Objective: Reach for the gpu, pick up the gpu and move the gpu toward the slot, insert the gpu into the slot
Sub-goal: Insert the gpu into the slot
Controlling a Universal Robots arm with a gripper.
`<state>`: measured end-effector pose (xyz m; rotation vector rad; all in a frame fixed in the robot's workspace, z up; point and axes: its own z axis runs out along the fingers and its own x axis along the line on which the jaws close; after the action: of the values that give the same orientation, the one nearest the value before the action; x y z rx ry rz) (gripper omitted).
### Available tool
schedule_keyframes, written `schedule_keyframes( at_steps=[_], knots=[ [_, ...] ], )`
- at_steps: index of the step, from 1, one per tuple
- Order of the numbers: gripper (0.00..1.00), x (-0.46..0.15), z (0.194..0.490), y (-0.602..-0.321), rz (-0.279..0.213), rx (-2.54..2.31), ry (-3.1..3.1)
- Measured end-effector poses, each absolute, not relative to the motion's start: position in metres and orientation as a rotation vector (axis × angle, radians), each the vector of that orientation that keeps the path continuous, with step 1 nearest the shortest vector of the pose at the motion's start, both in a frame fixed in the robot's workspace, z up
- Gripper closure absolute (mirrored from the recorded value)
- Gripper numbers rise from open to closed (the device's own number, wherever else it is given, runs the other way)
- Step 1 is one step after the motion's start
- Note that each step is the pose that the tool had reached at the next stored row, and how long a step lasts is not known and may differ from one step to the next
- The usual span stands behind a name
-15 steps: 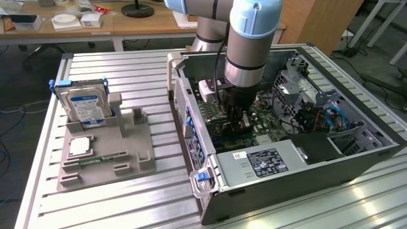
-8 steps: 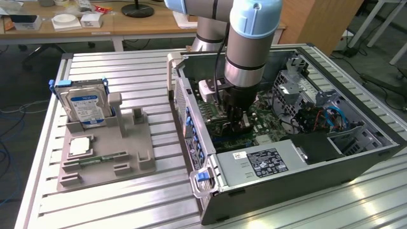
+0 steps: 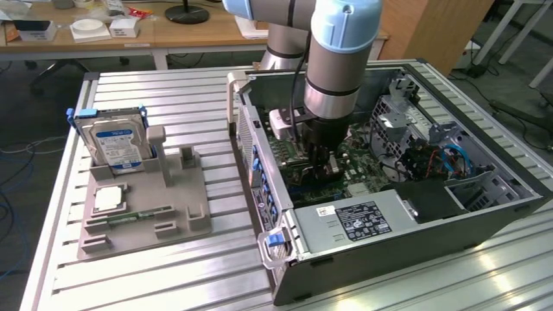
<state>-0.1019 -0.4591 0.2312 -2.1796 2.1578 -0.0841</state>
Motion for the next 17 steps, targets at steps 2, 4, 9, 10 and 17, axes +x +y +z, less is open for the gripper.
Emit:
schedule_keyframes(
  at_steps=[2,4,9,10,17],
  knots=[
    [0.73,-0.1019,0.2311,-0.4591,-0.084,-2.180,2.158],
    [0.73,-0.1020,0.2311,-0.4591,-0.084,-2.180,2.158],
    [0.73,-0.1021,0.2311,-0.4591,-0.084,-2.180,2.158],
    [0.73,-0.1020,0.2309,-0.4591,-0.084,-2.180,2.158],
    [0.73,-0.1026,0.2271,-0.4591,-0.084,-2.180,2.158]
  ],
)
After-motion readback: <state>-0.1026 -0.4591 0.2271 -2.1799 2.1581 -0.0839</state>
